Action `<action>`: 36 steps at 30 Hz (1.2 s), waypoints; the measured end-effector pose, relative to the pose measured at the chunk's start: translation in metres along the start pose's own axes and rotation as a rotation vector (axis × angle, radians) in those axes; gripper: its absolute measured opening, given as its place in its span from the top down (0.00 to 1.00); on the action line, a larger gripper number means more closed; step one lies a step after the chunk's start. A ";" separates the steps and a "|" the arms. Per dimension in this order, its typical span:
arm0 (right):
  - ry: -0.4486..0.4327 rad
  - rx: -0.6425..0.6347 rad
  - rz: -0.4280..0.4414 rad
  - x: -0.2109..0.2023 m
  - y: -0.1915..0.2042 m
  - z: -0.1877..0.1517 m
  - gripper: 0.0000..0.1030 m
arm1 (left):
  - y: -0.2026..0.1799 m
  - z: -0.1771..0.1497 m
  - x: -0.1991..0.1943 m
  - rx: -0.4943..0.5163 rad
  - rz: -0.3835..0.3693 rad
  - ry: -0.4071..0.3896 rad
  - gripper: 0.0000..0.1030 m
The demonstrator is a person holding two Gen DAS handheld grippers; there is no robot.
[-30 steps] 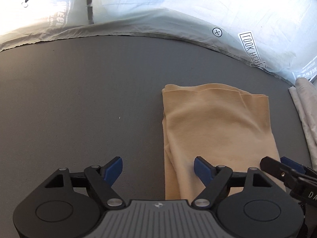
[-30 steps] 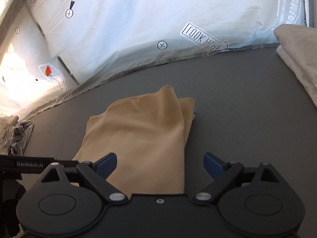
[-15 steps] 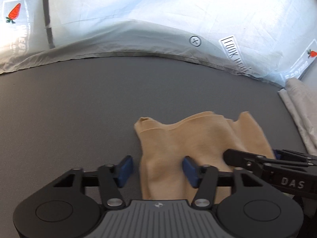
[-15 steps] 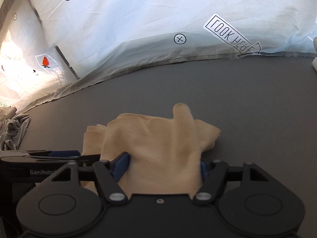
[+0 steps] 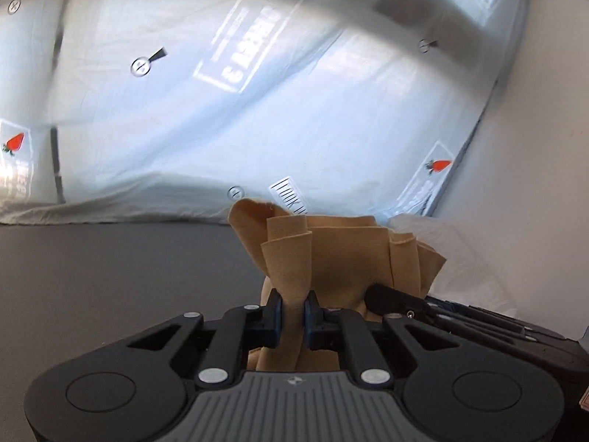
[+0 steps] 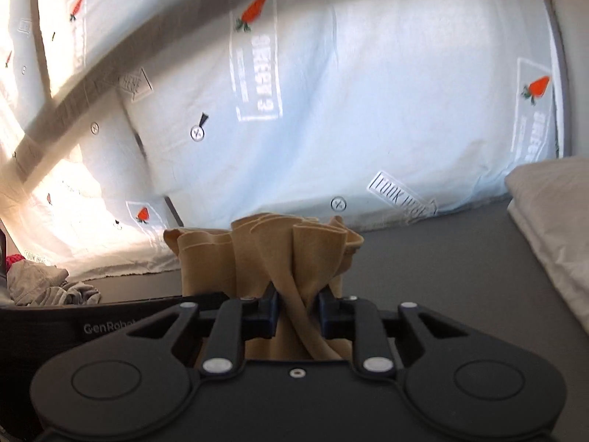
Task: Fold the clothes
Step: 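Grasp the folded shirt with both tools and lift it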
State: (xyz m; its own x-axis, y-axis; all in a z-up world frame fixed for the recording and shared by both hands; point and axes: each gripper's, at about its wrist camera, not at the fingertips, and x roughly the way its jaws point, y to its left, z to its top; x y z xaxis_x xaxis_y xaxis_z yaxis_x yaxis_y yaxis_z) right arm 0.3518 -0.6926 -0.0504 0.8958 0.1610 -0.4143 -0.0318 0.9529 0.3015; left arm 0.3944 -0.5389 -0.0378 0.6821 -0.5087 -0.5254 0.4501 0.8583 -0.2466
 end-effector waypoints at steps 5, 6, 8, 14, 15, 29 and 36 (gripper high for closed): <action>-0.113 -0.052 -0.085 -0.059 -0.031 0.028 0.79 | -0.075 0.010 -0.005 0.062 -0.087 -0.063 0.88; -0.127 -0.062 -0.109 -0.068 -0.041 0.033 0.79 | -0.090 0.011 -0.003 0.056 -0.110 -0.068 0.88; -0.149 -0.073 -0.154 -0.084 -0.062 0.042 0.79 | -0.125 0.012 0.005 0.072 -0.150 -0.064 0.89; -0.187 -0.096 -0.298 -0.127 -0.142 0.063 0.79 | -0.235 0.007 0.040 0.112 -0.286 -0.058 0.89; -0.192 -0.099 -0.313 -0.132 -0.154 0.066 0.78 | -0.252 0.006 0.048 0.131 -0.301 -0.060 0.89; -0.185 -0.202 -0.407 -0.065 -0.288 0.107 0.80 | -0.314 0.033 0.185 0.202 -0.320 0.006 0.88; -0.154 -0.217 -0.420 0.022 -0.322 0.109 0.90 | -0.270 0.045 0.284 0.191 -0.178 0.094 0.88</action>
State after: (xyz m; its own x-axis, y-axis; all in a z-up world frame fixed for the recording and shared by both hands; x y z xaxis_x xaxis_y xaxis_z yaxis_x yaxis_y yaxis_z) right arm 0.4303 -1.0239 -0.0625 0.9055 -0.2728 -0.3252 0.2691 0.9614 -0.0572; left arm 0.4922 -0.9182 -0.0842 0.5301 -0.6338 -0.5632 0.6643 0.7233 -0.1886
